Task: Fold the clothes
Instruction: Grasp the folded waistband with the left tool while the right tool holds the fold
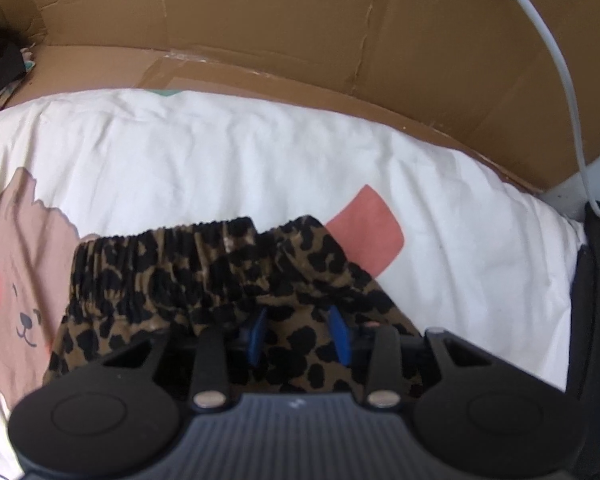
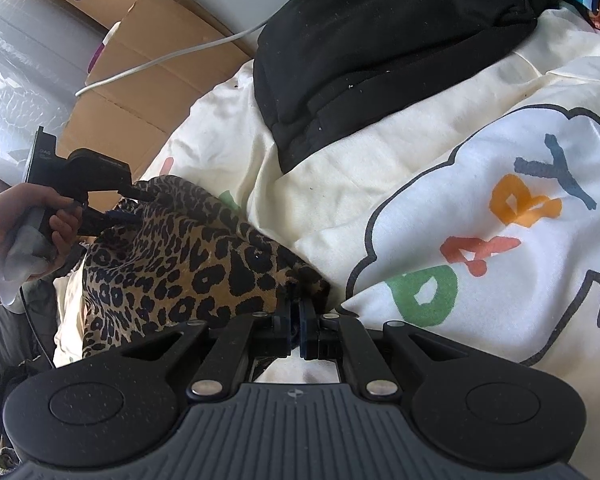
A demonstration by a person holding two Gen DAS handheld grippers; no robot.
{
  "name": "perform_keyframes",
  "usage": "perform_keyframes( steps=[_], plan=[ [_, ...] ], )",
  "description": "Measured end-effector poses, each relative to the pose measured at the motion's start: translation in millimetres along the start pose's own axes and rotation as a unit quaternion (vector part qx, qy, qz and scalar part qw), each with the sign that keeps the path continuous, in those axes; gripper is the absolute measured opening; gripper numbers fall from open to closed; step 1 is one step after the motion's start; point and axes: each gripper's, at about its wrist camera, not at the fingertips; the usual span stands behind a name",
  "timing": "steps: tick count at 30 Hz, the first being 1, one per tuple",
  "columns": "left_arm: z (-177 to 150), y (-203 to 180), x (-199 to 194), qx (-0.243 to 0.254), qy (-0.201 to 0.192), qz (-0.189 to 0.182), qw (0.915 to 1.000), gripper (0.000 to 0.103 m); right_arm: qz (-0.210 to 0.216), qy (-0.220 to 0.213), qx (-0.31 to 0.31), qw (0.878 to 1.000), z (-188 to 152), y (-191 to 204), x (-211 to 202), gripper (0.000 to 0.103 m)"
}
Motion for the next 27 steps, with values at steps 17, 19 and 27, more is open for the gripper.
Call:
perform_keyframes(
  steps=[17, 19, 27],
  plan=[
    [12, 6, -68, -0.010, -0.047, -0.068, 0.9965, 0.001, -0.001, -0.011, 0.012, 1.000, -1, -1, -6, 0.002],
    [14, 2, -71, -0.007, -0.053, -0.080, 0.9954, 0.001, -0.004, -0.013, 0.010, 1.000, -1, -1, -7, 0.002],
    [18, -14, -53, -0.003, -0.063, -0.101, 0.9929, 0.001, -0.009, -0.006, 0.031, 0.999, 3, -7, -9, 0.002]
  ],
)
Point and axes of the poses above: each gripper's, at about its wrist camera, not at the fingertips, and x roughly the way its jaws point, y to its left, z to its top, and after that the axes turned 12 degrees about x, right-handed
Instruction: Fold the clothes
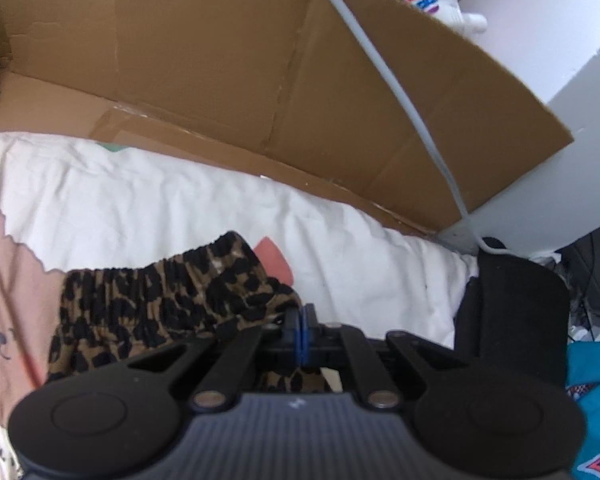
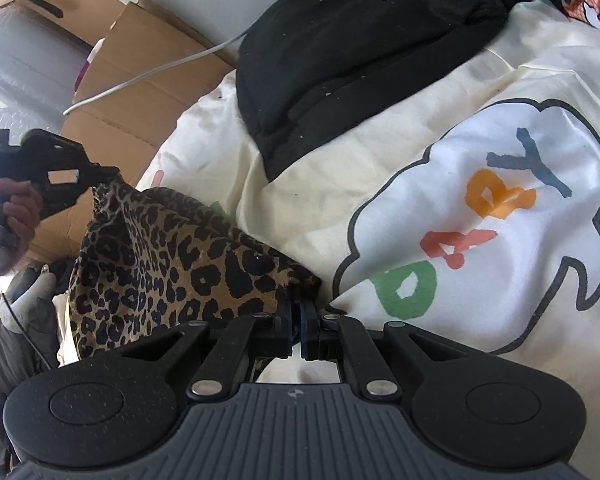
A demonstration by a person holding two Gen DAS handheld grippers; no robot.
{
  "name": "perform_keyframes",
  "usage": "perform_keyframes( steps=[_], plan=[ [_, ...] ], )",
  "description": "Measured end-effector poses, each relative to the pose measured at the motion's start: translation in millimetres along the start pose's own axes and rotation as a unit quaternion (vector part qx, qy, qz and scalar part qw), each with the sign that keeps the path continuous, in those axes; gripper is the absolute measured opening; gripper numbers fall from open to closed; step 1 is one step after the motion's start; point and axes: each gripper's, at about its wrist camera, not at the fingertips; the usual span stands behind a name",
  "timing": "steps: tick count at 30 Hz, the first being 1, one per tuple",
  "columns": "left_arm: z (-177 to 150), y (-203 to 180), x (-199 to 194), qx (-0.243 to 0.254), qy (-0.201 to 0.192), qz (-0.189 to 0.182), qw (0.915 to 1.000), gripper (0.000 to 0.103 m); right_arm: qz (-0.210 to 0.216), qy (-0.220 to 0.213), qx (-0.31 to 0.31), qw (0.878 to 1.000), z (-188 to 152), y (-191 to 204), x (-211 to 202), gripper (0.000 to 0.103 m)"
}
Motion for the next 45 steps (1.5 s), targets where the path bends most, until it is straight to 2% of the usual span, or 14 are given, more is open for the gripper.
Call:
perform_keyframes(
  steps=[4, 6, 8, 9, 13, 17, 21, 25, 28, 29, 38, 39, 41, 45],
  plan=[
    [-4, 8, 28, -0.011, 0.030, -0.001, 0.9995, 0.011, -0.002, 0.001, -0.001, 1.000, -1, 0, -1, 0.002],
    [-6, 10, 28, -0.019, 0.028, -0.003, 0.9994, 0.014, -0.003, 0.001, -0.003, 1.000, -1, 1, -1, 0.002],
    [-7, 12, 24, -0.022, 0.022, -0.012, 0.9994, 0.030, -0.004, 0.000, -0.003, 1.000, -1, 1, -2, 0.002],
    [-6, 11, 19, -0.018, 0.017, -0.019, 0.9995, 0.033, -0.004, 0.000, -0.002, 1.000, -1, 1, -2, 0.002],
    [-6, 4, -1, 0.003, 0.013, -0.033, 0.9994, 0.034, -0.004, -0.003, -0.001, 1.000, 0, 3, -3, 0.002],
    [-22, -10, 0, 0.029, 0.052, -0.046, 0.9972, 0.034, -0.003, -0.004, -0.001, 1.000, -1, 2, -3, 0.002],
    [-40, -21, 15, 0.008, 0.063, -0.047, 0.9968, 0.037, -0.005, -0.005, -0.005, 1.000, -2, 2, -2, 0.002],
    [-48, -37, 25, -0.002, 0.073, -0.057, 0.9957, 0.037, -0.003, -0.001, 0.013, 1.000, 1, 0, -1, 0.002],
    [-55, -40, 28, -0.006, 0.082, -0.029, 0.9962, 0.035, -0.003, 0.000, 0.012, 1.000, 1, -1, 0, 0.002],
    [-57, -41, 29, -0.008, 0.086, -0.020, 0.9961, 0.032, -0.003, 0.000, 0.008, 1.000, 0, 0, 0, 0.002],
    [-69, -32, 46, -0.060, 0.092, 0.004, 0.9940, 0.029, -0.002, 0.002, 0.001, 1.000, 0, 0, 0, 0.002],
    [-69, -32, 46, -0.064, 0.089, 0.006, 0.9940, 0.027, -0.002, 0.002, 0.002, 1.000, 0, 0, 0, 0.002],
    [-68, -31, 45, -0.071, 0.085, 0.006, 0.9939, 0.001, -0.001, 0.002, 0.002, 1.000, 0, 0, 0, 0.002],
    [-64, -33, 35, -0.065, 0.078, 0.000, 0.9948, 0.000, 0.000, 0.000, 0.006, 1.000, 0, 0, -4, 0.002]
  ],
)
Point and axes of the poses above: each gripper's, at about its wrist camera, not at the fingertips, and x roughly the way its jaws point, y to its left, z to its top, and after that the axes turned 12 degrees about x, right-handed
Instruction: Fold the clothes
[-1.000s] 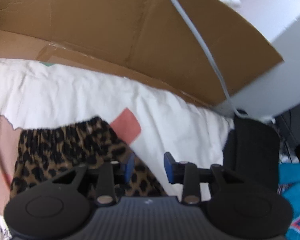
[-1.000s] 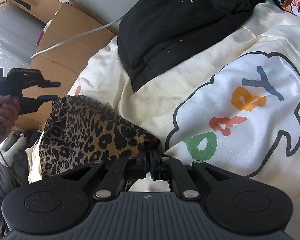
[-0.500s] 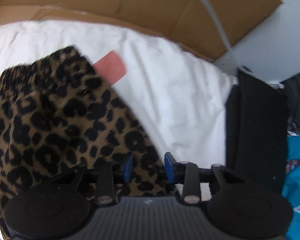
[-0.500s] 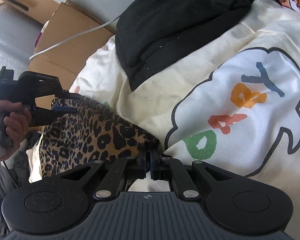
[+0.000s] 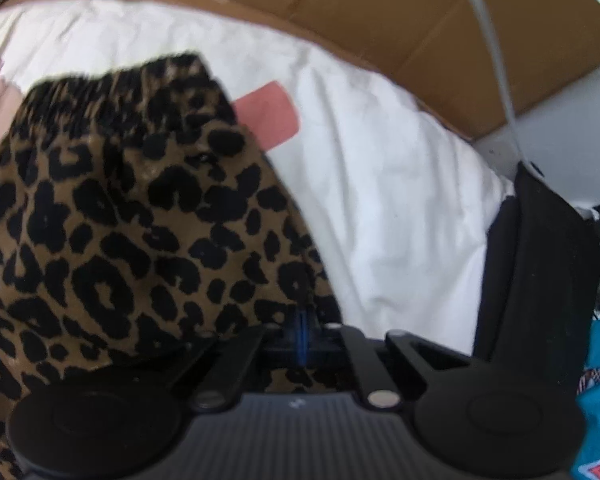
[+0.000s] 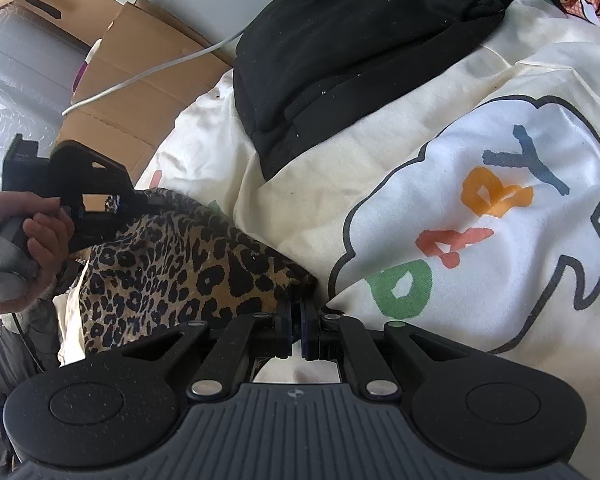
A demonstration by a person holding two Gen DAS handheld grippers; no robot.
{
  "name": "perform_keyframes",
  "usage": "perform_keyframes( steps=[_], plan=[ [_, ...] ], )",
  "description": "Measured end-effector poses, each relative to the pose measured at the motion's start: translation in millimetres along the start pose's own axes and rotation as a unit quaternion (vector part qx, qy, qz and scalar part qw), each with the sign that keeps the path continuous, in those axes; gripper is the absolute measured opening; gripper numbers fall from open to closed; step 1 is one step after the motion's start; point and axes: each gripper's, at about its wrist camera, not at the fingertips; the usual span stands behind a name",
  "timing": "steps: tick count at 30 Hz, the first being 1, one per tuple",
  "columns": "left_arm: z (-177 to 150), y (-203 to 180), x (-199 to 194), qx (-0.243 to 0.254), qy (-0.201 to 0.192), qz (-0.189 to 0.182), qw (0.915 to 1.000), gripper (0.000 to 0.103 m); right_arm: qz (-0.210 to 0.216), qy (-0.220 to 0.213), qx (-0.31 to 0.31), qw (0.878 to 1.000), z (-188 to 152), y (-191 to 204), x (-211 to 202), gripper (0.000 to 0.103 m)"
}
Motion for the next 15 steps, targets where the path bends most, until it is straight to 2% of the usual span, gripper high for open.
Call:
perform_keyframes(
  steps=[7, 15],
  plan=[
    [5, -6, -15, 0.019, -0.012, -0.027, 0.9994, 0.000, 0.003, -0.010, 0.009, 1.000, -1, -2, -6, 0.002],
    [-1, 3, 15, 0.003, -0.006, -0.046, 0.9989, 0.000, -0.017, -0.025, 0.000, 1.000, -2, 1, -13, 0.002]
  ],
)
Point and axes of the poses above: each gripper's, at about its wrist camera, not at the fingertips, and x roughly the way its jaws point, y to its left, z to its top, and after that the axes turned 12 degrees about x, right-handed
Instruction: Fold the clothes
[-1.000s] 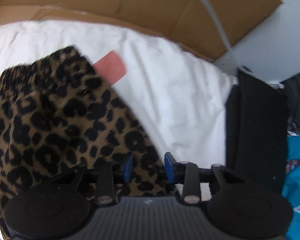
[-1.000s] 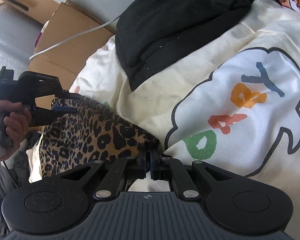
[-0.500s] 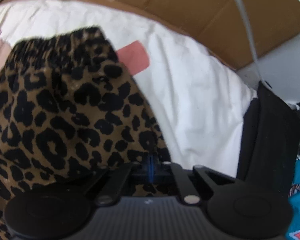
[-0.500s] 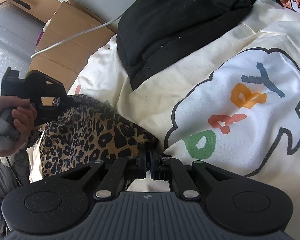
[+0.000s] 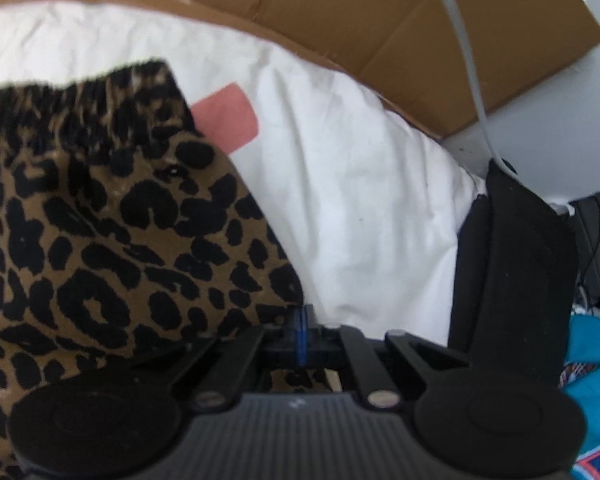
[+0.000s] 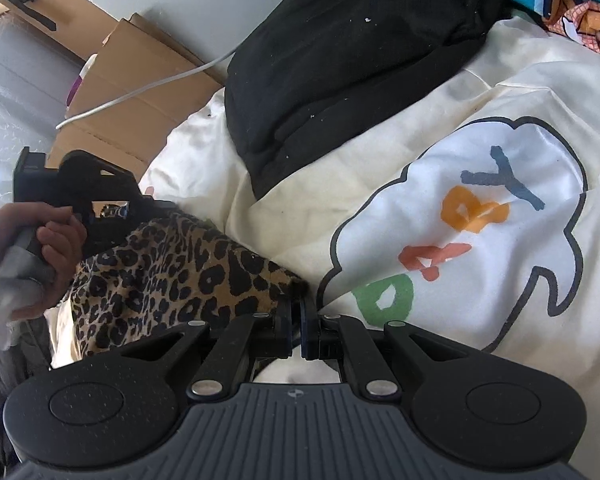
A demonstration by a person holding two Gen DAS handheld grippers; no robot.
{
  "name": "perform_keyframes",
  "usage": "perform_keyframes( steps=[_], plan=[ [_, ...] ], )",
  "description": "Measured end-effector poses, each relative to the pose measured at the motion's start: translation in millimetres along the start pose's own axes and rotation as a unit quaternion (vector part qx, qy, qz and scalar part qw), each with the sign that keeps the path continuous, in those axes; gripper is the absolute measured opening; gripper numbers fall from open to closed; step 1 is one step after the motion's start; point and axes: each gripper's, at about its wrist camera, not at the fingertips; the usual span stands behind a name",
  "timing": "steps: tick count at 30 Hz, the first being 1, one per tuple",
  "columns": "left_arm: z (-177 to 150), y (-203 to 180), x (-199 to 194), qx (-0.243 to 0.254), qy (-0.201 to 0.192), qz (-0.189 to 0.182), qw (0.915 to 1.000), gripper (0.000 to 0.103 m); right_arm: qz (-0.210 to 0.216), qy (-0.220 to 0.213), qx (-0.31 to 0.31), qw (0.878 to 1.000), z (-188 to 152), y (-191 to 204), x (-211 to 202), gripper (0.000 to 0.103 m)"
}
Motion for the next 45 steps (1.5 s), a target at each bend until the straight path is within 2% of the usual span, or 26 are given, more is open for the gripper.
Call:
perform_keyframes(
  steps=[4, 6, 8, 9, 13, 15, 16, 18, 21, 25, 29, 38, 41, 45],
  plan=[
    [6, 1, 4, 0.024, 0.011, -0.016, 0.9995, 0.004, -0.022, -0.001, 0.008, 1.000, 5, -4, -5, 0.002],
    [10, 1, -3, 0.036, 0.014, -0.030, 0.9988, 0.013, -0.034, -0.014, 0.014, 0.999, 8, -8, -12, 0.002],
    [11, 0, -18, 0.057, 0.004, -0.031, 0.9979, 0.032, -0.032, -0.031, 0.014, 0.999, 10, -10, -21, 0.002],
    [12, -1, -25, 0.068, -0.001, -0.031, 0.9972, 0.034, -0.027, -0.040, 0.011, 0.999, 12, -8, -24, 0.002],
    [2, -8, -47, 0.116, 0.004, -0.028, 0.9928, 0.033, 0.009, -0.056, -0.008, 0.998, 17, 6, -27, 0.002],
    [-5, -12, -50, 0.138, 0.014, -0.024, 0.9900, 0.028, 0.025, -0.047, -0.018, 0.998, 17, 15, -21, 0.002],
    [-11, -14, -49, 0.150, 0.022, -0.024, 0.9882, 0.021, 0.031, -0.041, -0.024, 0.998, 16, 20, -17, 0.002],
    [-21, -22, -38, 0.168, 0.038, -0.020, 0.9849, 0.017, 0.043, -0.028, -0.037, 0.998, 12, 28, -9, 0.002],
    [-39, -27, -27, 0.197, 0.063, -0.009, 0.9783, 0.012, 0.033, -0.001, -0.055, 0.998, 7, 33, 7, 0.002],
    [-55, -32, -12, 0.193, 0.097, -0.017, 0.9764, 0.008, 0.011, 0.016, -0.058, 0.998, 5, 26, 23, 0.005],
    [-59, -45, -2, 0.209, 0.083, -0.010, 0.9744, 0.007, 0.009, 0.019, -0.050, 0.999, 7, 24, 26, 0.004],
    [-57, -52, 0, 0.201, 0.057, 0.002, 0.9779, 0.002, -0.018, 0.019, -0.069, 0.997, 5, 32, 13, 0.006],
    [-53, -57, -7, 0.196, 0.050, -0.005, 0.9793, 0.003, -0.018, 0.015, -0.060, 0.998, 3, 32, 6, 0.004],
    [-41, -55, -40, 0.197, 0.025, -0.001, 0.9802, 0.008, -0.007, 0.013, -0.052, 0.999, -3, 38, -1, 0.004]
  ],
)
Point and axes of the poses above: each gripper's, at about its wrist camera, not at the fingertips, and x roughly the way its jaws point, y to its left, z to its top, and after that the axes turned 12 degrees about x, right-handed
